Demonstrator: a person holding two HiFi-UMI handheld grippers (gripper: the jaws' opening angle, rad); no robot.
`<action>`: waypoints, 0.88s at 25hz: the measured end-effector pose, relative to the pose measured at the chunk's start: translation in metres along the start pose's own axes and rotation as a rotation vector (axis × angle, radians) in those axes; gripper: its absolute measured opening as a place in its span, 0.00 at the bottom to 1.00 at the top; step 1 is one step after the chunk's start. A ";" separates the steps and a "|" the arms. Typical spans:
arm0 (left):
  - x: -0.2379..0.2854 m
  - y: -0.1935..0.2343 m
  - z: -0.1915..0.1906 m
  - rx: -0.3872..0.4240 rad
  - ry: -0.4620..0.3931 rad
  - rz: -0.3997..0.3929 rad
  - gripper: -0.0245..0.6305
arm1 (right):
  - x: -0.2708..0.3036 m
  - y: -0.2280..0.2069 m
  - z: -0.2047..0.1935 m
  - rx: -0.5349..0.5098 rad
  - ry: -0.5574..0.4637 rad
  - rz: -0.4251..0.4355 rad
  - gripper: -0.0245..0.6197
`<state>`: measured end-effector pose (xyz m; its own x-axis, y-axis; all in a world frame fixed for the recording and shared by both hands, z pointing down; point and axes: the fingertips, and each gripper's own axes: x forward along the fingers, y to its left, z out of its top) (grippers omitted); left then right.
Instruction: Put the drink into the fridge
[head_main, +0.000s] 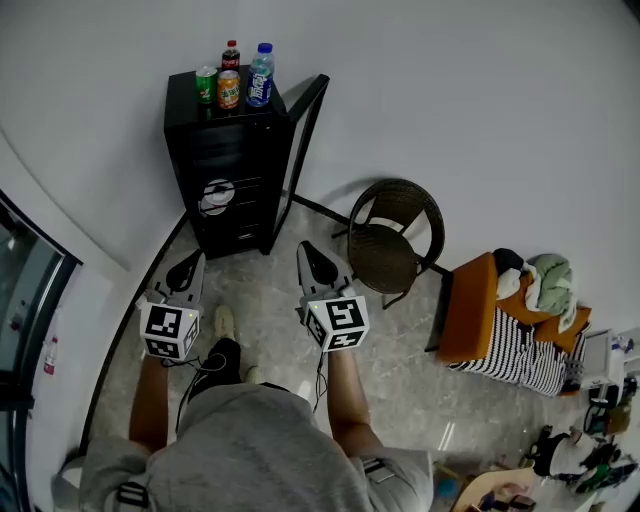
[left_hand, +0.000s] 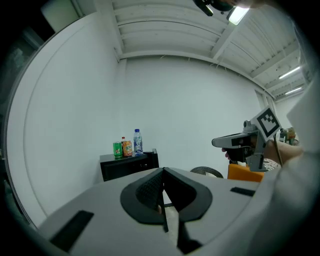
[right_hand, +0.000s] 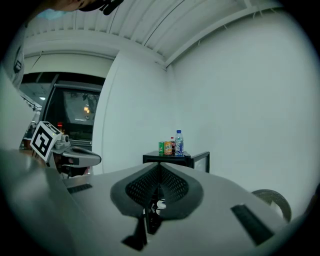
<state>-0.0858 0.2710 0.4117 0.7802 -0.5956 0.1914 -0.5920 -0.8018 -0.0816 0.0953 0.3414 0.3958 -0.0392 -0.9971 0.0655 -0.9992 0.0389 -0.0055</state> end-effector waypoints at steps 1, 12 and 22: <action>0.007 0.004 0.001 0.000 0.000 -0.002 0.04 | 0.007 -0.002 -0.001 -0.004 0.005 0.006 0.08; 0.103 0.066 0.011 -0.021 -0.002 -0.023 0.04 | 0.111 -0.033 0.008 -0.025 0.013 0.019 0.08; 0.177 0.162 0.025 -0.033 -0.004 0.003 0.04 | 0.233 -0.046 0.028 -0.027 0.010 0.044 0.08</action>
<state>-0.0389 0.0344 0.4076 0.7791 -0.5982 0.1875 -0.6006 -0.7980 -0.0499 0.1322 0.1050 0.3832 -0.0833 -0.9937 0.0755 -0.9962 0.0849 0.0184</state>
